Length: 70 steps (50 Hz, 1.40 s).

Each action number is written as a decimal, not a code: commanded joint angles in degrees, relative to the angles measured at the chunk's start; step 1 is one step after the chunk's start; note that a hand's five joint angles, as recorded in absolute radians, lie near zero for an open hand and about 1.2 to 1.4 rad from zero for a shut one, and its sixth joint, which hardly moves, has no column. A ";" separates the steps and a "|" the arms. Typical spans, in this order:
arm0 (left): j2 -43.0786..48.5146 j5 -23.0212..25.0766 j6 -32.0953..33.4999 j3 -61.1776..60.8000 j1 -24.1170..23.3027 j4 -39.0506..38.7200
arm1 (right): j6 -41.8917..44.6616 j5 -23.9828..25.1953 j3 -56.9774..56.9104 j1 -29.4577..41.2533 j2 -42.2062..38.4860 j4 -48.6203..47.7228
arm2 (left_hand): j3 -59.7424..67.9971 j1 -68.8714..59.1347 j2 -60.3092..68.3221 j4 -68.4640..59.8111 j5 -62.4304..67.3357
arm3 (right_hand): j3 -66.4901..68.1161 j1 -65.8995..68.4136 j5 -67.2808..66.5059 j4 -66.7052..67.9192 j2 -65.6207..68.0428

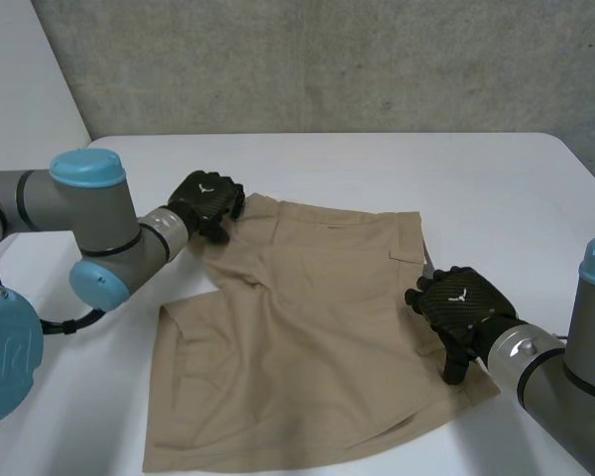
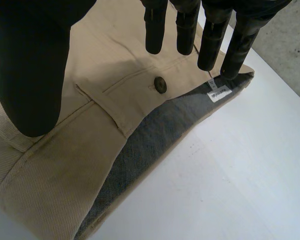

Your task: Fold the shorts.

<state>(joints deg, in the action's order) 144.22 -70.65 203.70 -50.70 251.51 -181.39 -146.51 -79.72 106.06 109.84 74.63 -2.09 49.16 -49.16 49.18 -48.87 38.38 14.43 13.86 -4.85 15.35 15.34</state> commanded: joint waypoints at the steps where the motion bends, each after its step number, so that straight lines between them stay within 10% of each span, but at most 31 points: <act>1: -1.56 -0.80 0.38 -1.94 1.61 0.59 | 0.08 0.00 -0.07 -0.06 -0.01 -0.02 | 30.75 -30.75 30.73 -31.04 31.52 | 0.36 0.94 0.05 -0.56 -0.55; 40: -19.24 -7.75 11.19 -31.30 5.75 7.97 | 0.00 0.00 0.37 0.20 0.16 -0.02 | 26.68 -26.67 26.65 -26.97 27.45 | 0.53 1.10 -0.11 -0.39 -0.38; 55: -20.47 -11.80 13.48 -22.36 4.34 7.02 | 0.00 0.00 0.55 0.11 0.34 -0.28 | -12.16 12.16 -12.18 11.87 -11.39 | 0.36 0.94 0.05 -0.56 -0.54; 70: -10.54 -6.00 8.03 -9.52 2.58 -3.54 | 0.00 0.00 0.72 0.20 0.25 -1.43 | -15.06 15.06 -15.08 14.77 -14.28 | 0.36 0.94 0.05 -0.56 -0.55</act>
<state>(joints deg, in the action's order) 126.81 -80.95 214.02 -66.62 254.77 -182.02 -146.51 -79.73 106.77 110.04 74.97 -3.40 32.58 -32.52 31.98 -31.86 21.64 14.43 13.86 -4.85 15.35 15.34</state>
